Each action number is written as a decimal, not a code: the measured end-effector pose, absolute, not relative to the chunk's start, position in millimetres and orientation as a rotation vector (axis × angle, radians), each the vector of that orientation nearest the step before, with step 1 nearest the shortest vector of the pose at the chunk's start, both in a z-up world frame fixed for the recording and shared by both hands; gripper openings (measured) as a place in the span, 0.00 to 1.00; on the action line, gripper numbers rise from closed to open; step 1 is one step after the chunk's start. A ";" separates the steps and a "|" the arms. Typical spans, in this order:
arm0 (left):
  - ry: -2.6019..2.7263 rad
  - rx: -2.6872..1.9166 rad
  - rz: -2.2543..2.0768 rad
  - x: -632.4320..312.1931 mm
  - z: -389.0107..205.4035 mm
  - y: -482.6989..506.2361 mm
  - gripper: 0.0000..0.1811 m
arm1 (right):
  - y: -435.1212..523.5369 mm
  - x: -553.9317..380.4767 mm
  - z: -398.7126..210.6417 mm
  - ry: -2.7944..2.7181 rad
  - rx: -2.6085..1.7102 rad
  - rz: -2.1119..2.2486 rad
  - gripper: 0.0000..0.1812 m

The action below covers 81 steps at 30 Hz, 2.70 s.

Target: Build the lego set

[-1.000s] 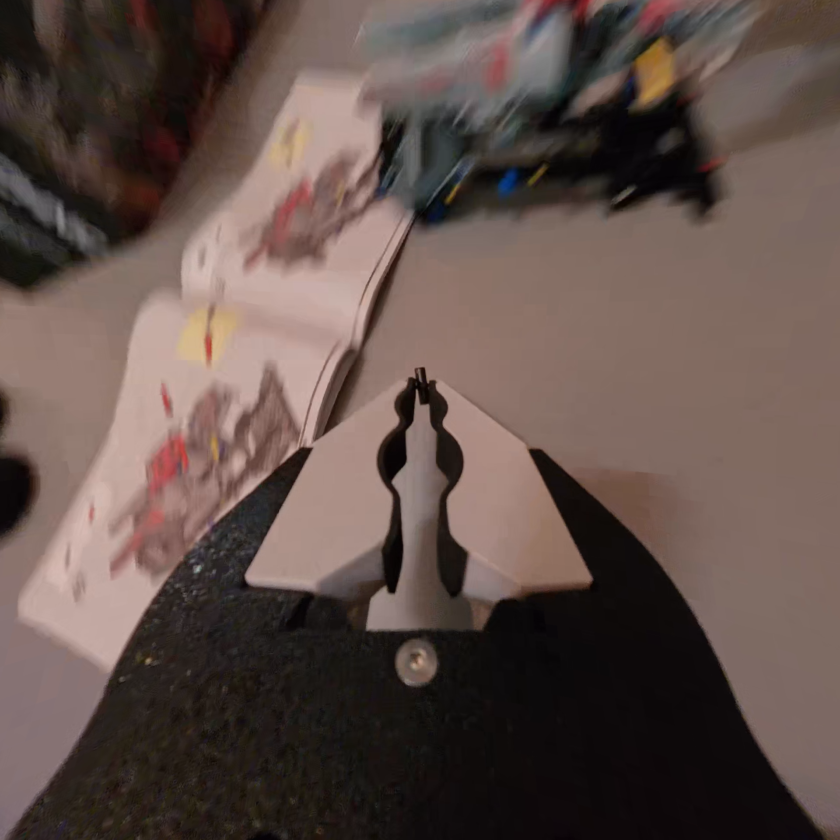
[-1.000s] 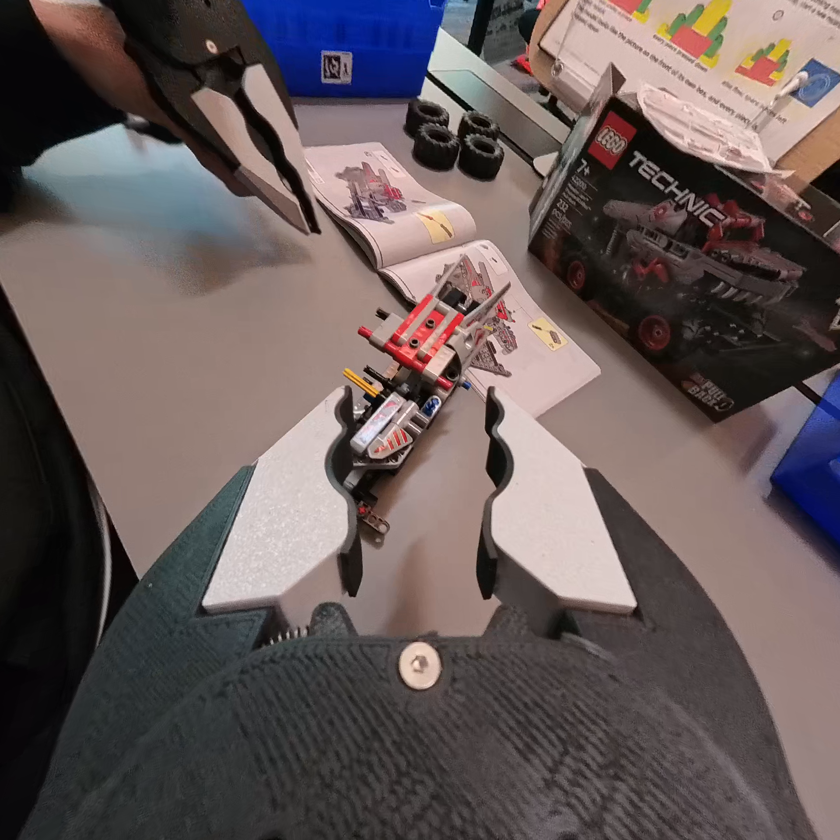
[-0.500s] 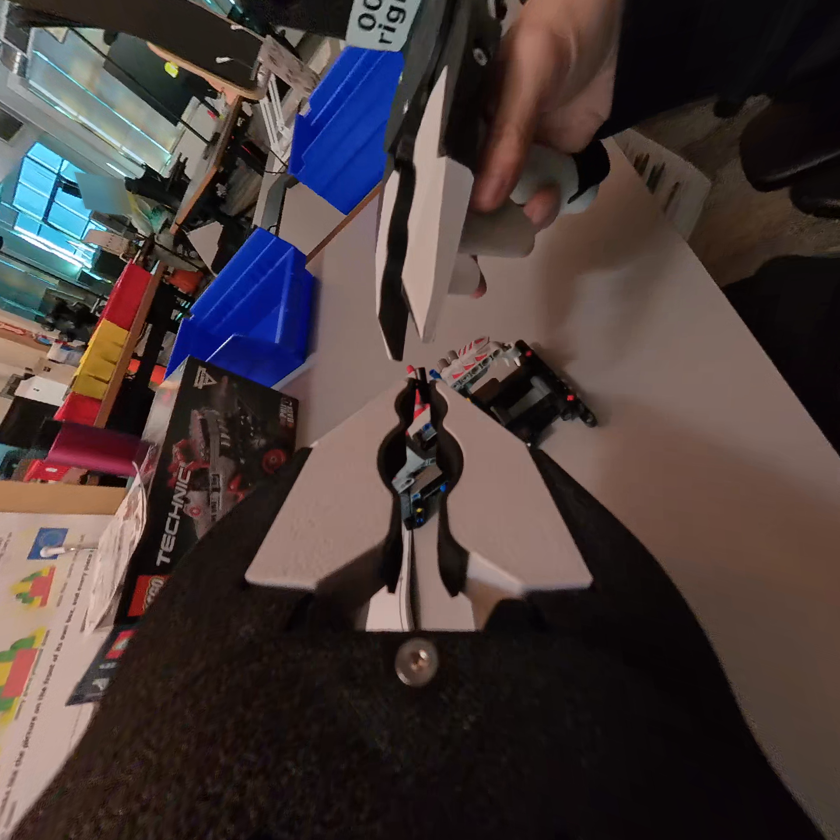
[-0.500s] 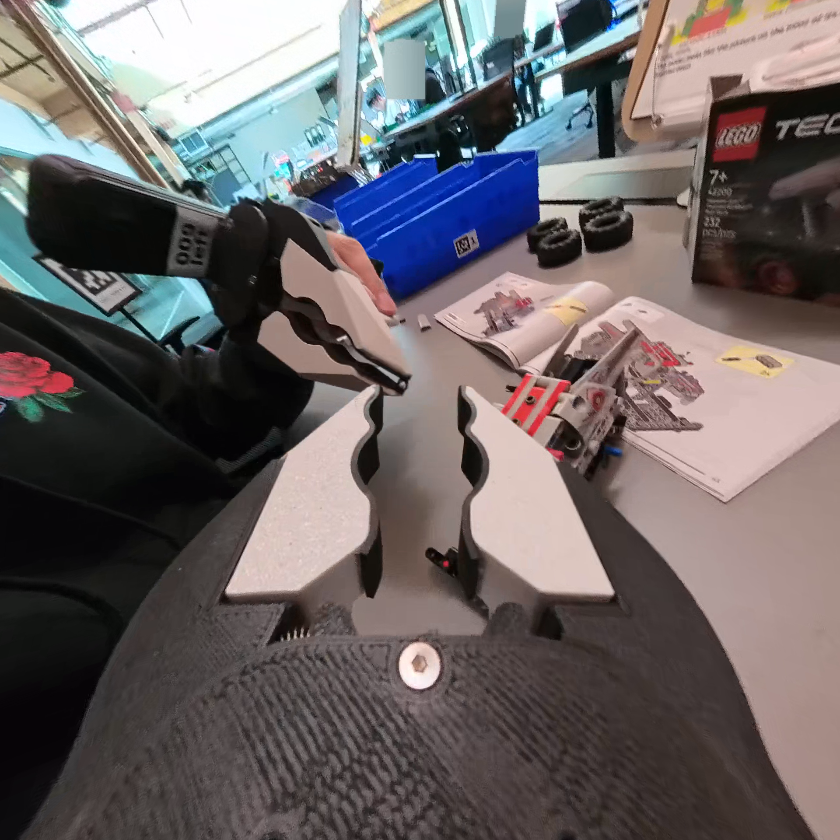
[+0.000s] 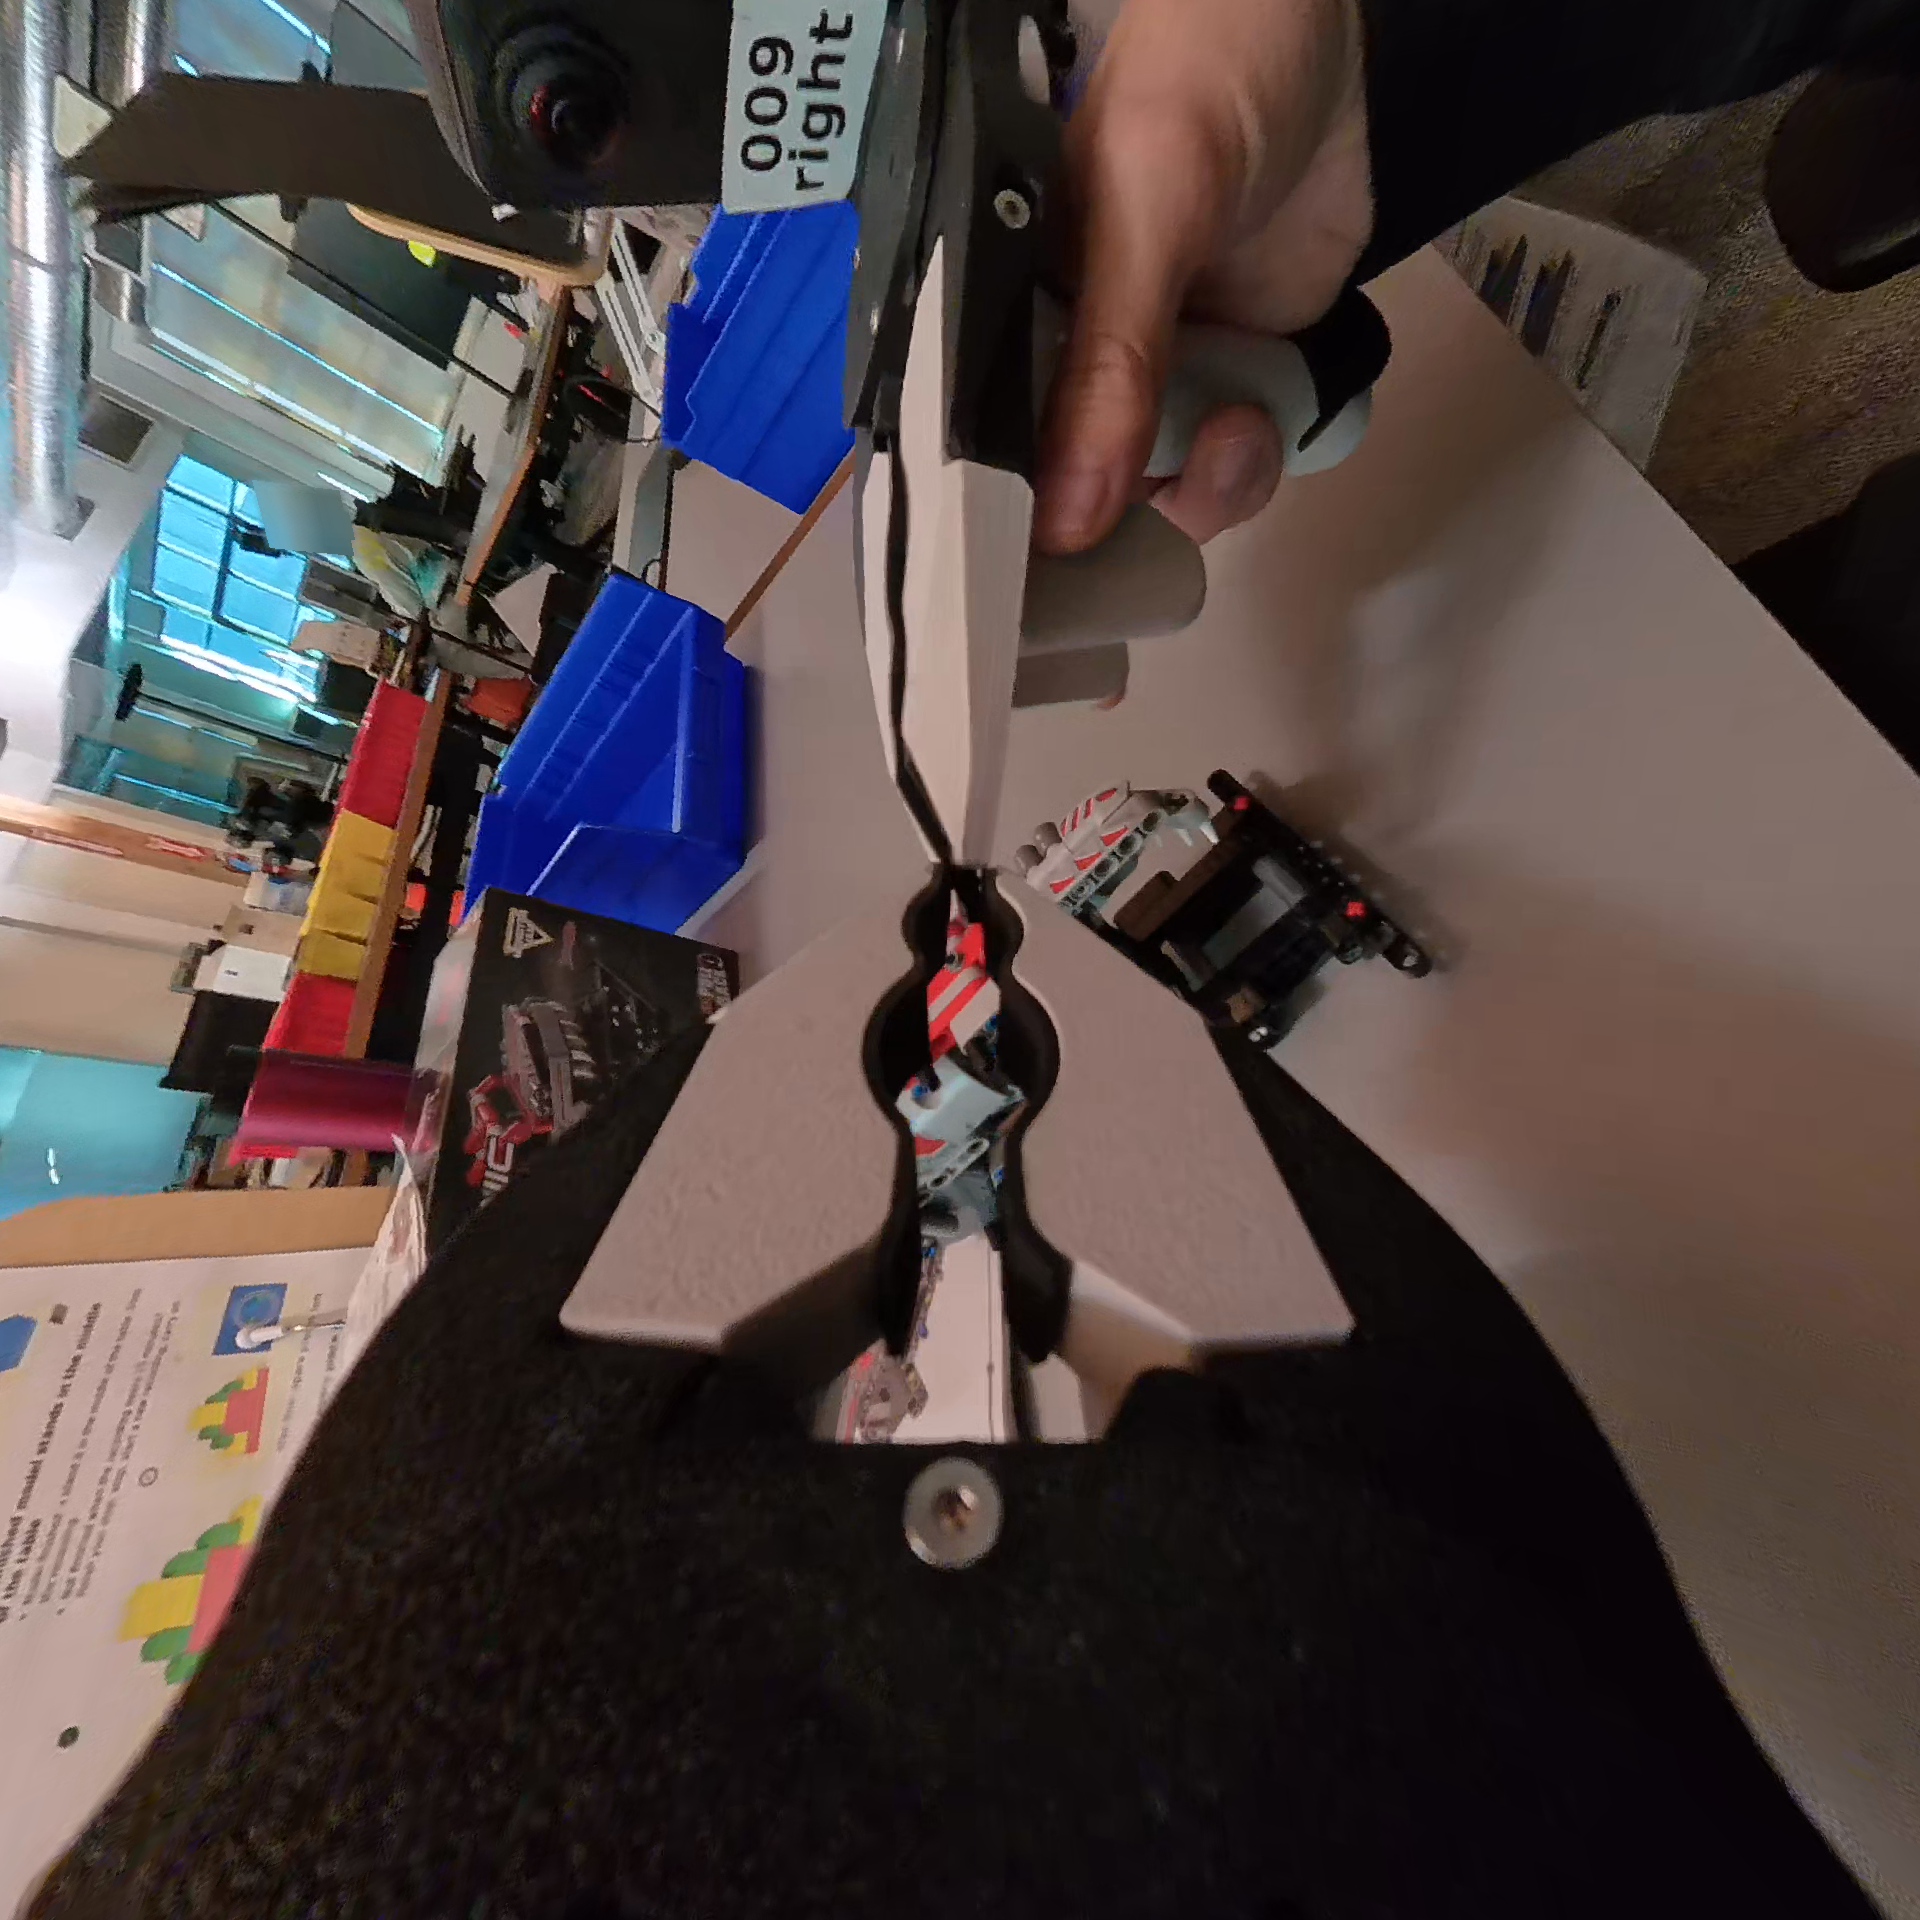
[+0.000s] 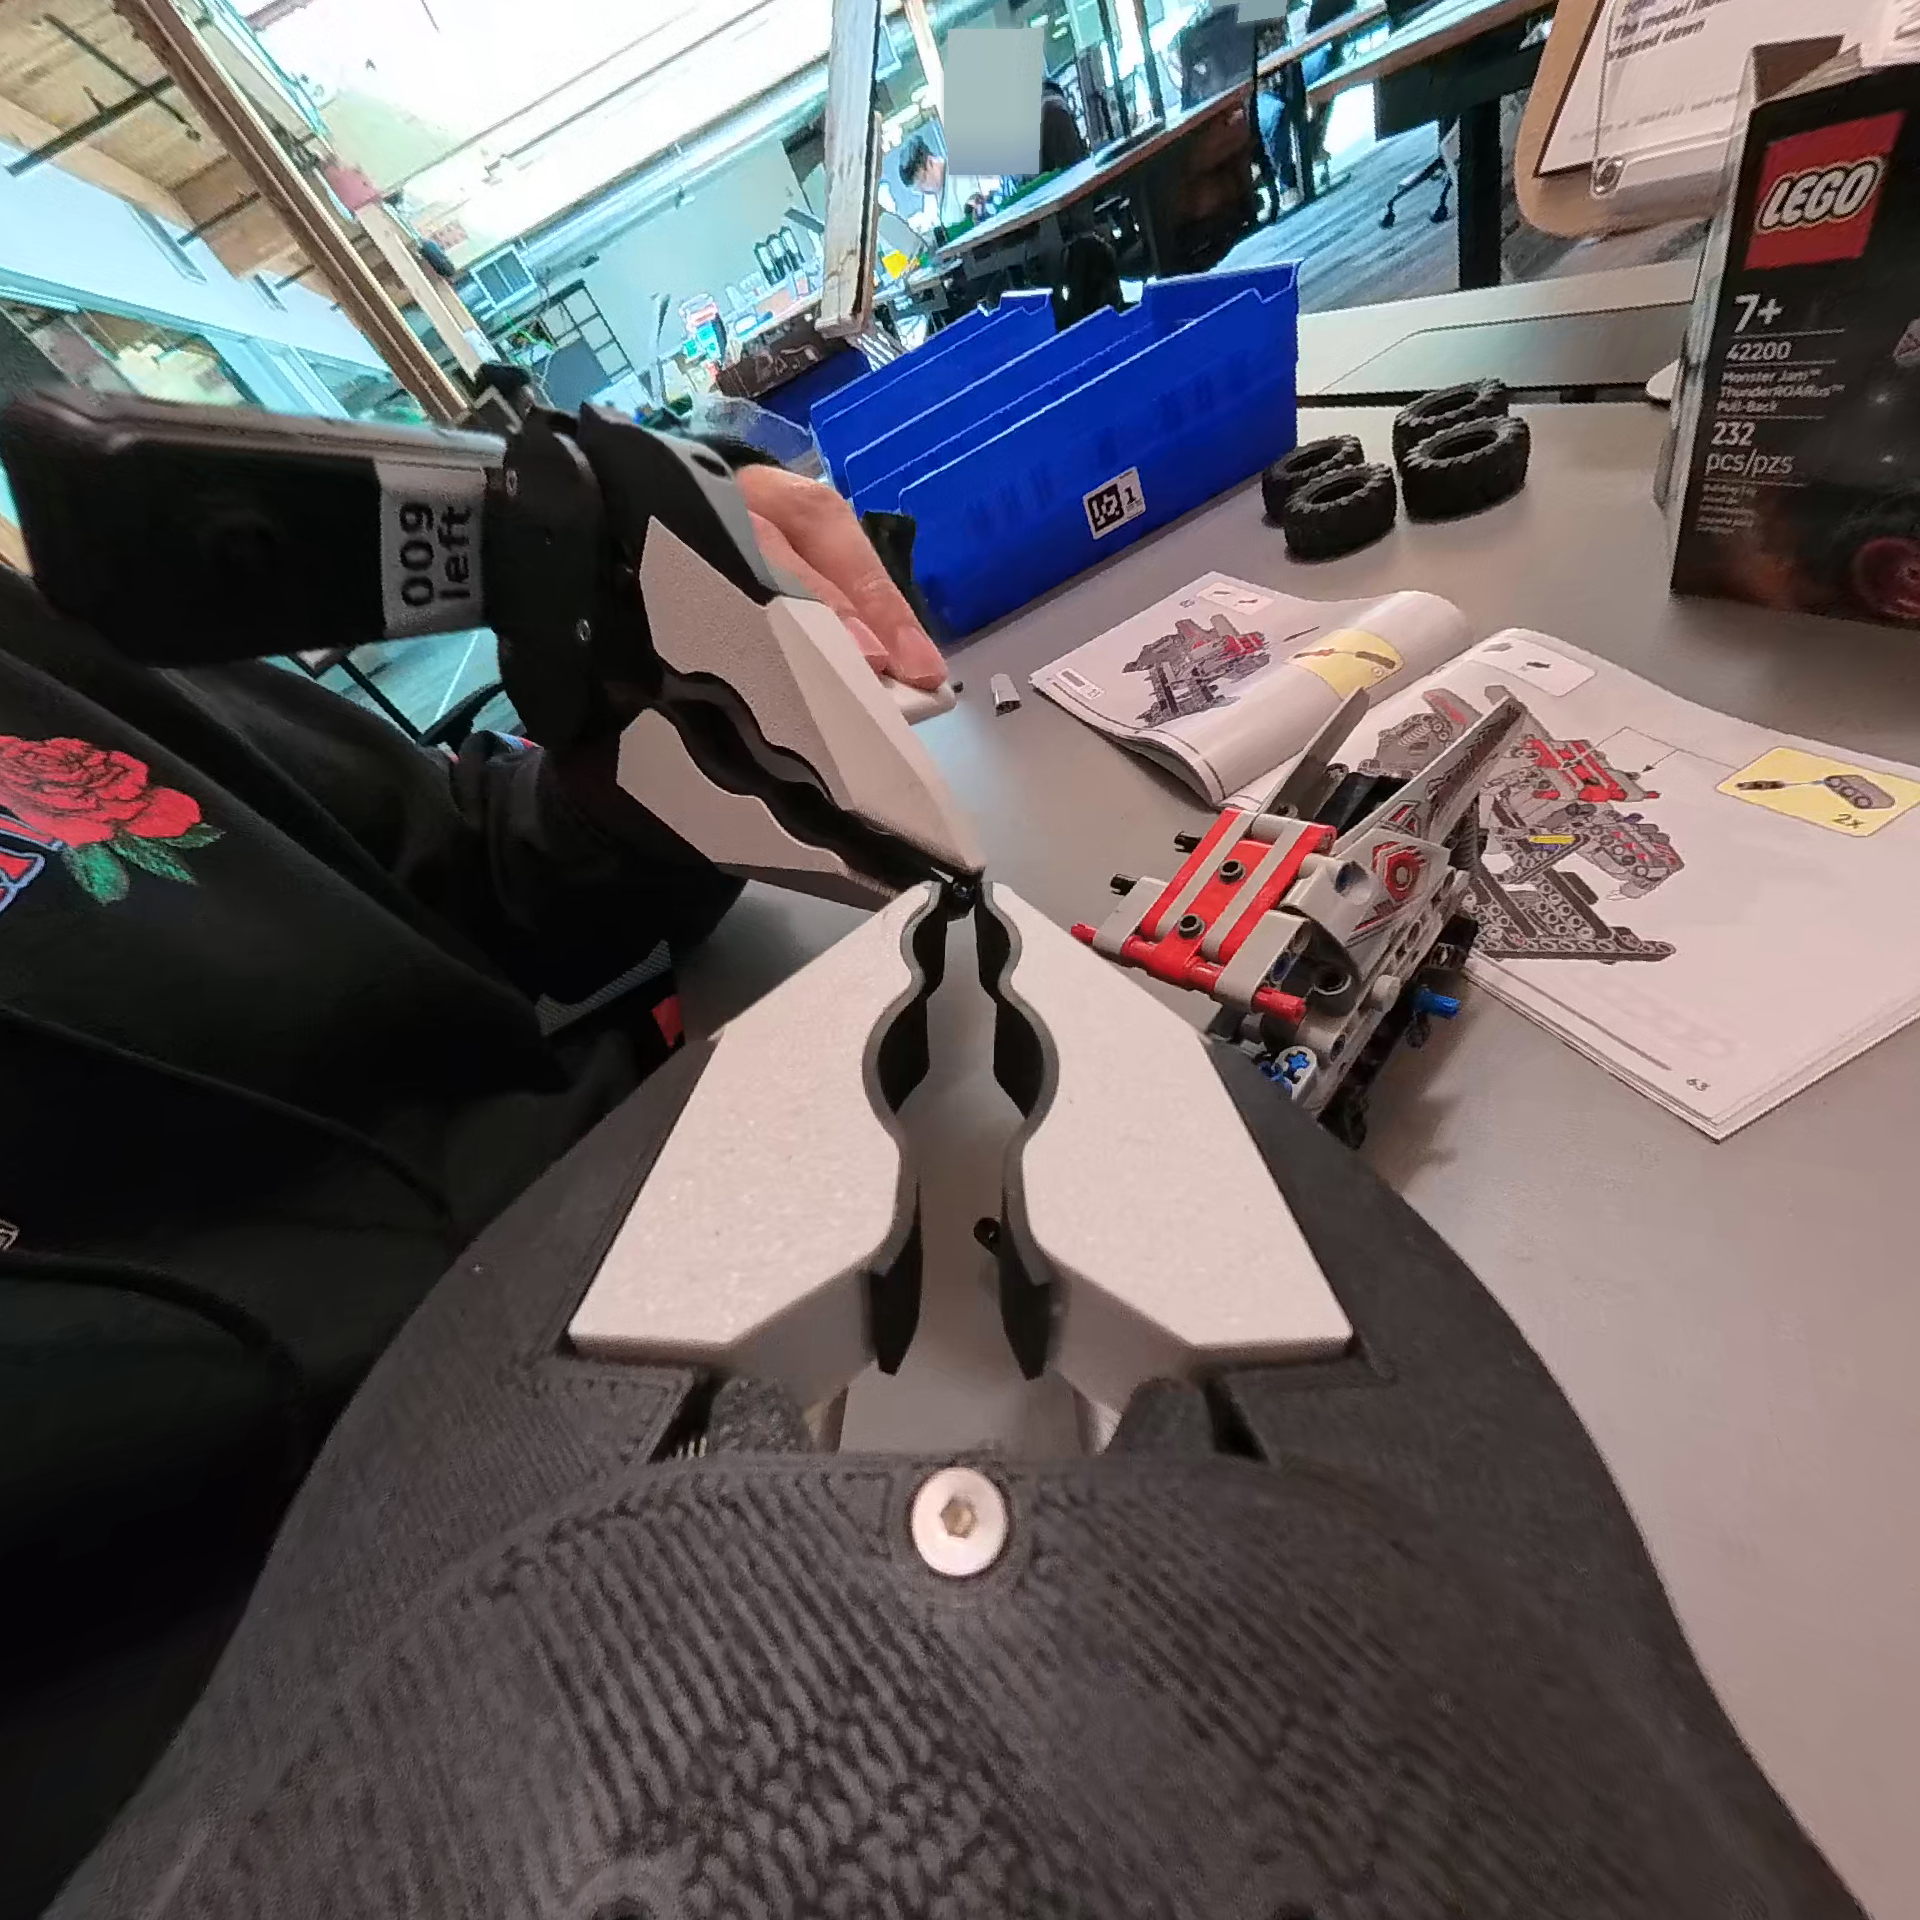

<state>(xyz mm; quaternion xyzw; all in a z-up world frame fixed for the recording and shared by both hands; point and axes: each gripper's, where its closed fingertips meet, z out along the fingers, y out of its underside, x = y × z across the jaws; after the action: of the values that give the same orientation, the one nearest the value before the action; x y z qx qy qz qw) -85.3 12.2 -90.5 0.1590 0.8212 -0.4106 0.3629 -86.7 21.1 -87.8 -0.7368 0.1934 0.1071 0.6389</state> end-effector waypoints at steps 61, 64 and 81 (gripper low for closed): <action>2.220 -0.012 -1.793 -51.5 -133.6 46.7 0.01 | 10.9 -38.1 -122.5 0.626 -1.361 0.935 0.01; 2.222 -0.014 -1.791 -51.3 -133.7 46.5 0.01 | 10.3 -37.9 -122.5 0.628 -1.356 0.939 0.01; 2.236 -0.035 -1.737 -50.9 -133.8 47.3 0.01 | 10.7 -38.6 -122.5 0.611 -1.373 0.873 0.01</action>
<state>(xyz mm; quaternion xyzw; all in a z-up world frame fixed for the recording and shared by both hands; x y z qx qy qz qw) -50.9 47.3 -133.8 -0.0121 0.7802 -0.6061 0.1542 -38.6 10.7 -122.5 -0.6034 0.2685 0.3836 0.6455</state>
